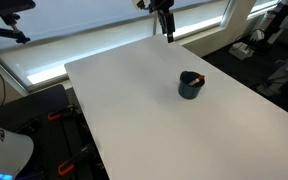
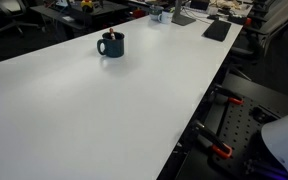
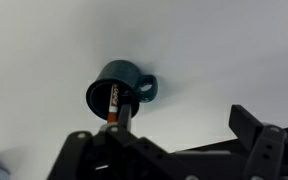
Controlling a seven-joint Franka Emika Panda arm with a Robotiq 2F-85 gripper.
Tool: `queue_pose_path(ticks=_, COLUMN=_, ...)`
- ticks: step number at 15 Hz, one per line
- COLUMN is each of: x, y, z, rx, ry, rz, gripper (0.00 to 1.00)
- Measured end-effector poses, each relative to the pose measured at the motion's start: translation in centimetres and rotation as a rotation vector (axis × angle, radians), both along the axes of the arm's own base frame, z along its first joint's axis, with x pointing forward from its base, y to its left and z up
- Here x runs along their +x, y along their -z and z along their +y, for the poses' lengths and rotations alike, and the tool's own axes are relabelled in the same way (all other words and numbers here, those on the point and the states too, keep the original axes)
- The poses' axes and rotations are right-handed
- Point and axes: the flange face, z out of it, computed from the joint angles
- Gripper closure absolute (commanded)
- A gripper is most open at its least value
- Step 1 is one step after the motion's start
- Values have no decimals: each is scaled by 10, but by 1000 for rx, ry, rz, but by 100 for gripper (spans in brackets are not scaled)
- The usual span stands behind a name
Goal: Remove the marker from the mug
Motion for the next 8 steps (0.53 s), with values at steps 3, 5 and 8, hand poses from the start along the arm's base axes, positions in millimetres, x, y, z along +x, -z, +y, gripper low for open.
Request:
queue_pose_path(ticks=3, x=0, y=0, z=-1, rx=-1, ry=2, rz=0, gripper=0)
queue_pose_path(ticks=5, x=3, y=3, z=-4, rx=-8, ry=15, rz=0, gripper=0)
queue_pose_path(ticks=8, x=15, y=14, z=-15, rx=-21, ry=69, rz=-6, gripper=0)
